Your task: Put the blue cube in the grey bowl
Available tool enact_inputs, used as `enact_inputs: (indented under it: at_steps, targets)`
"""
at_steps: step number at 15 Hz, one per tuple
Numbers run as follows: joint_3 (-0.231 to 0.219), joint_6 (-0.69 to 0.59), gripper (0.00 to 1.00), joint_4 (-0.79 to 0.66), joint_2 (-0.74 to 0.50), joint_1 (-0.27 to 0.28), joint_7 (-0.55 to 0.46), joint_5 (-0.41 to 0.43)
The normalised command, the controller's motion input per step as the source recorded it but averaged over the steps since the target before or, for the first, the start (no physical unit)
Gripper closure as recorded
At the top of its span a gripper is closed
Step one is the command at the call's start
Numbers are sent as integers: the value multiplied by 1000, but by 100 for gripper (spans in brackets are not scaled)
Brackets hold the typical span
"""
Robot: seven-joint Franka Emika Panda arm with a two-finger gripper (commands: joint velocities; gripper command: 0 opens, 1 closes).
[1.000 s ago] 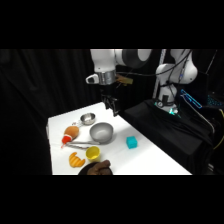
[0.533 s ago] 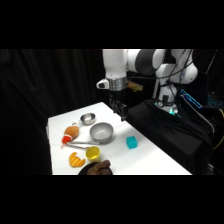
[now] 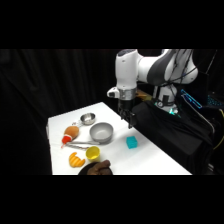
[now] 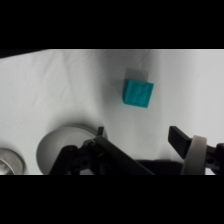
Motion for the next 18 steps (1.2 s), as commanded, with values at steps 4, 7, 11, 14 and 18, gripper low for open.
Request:
enact_inputs:
  at_steps: [4,7,11,14,18]
  targets:
    - [43,390,0,-183,44,34,168,-20]
    - [50,340,0,-121,94,59,222,-42]
    - [44,298,0,-73,135,84,261,-70]
    - [7,263,0,-41,141,97,264,-105]
    - [-65,259,0,-14,153,112,258,-166]
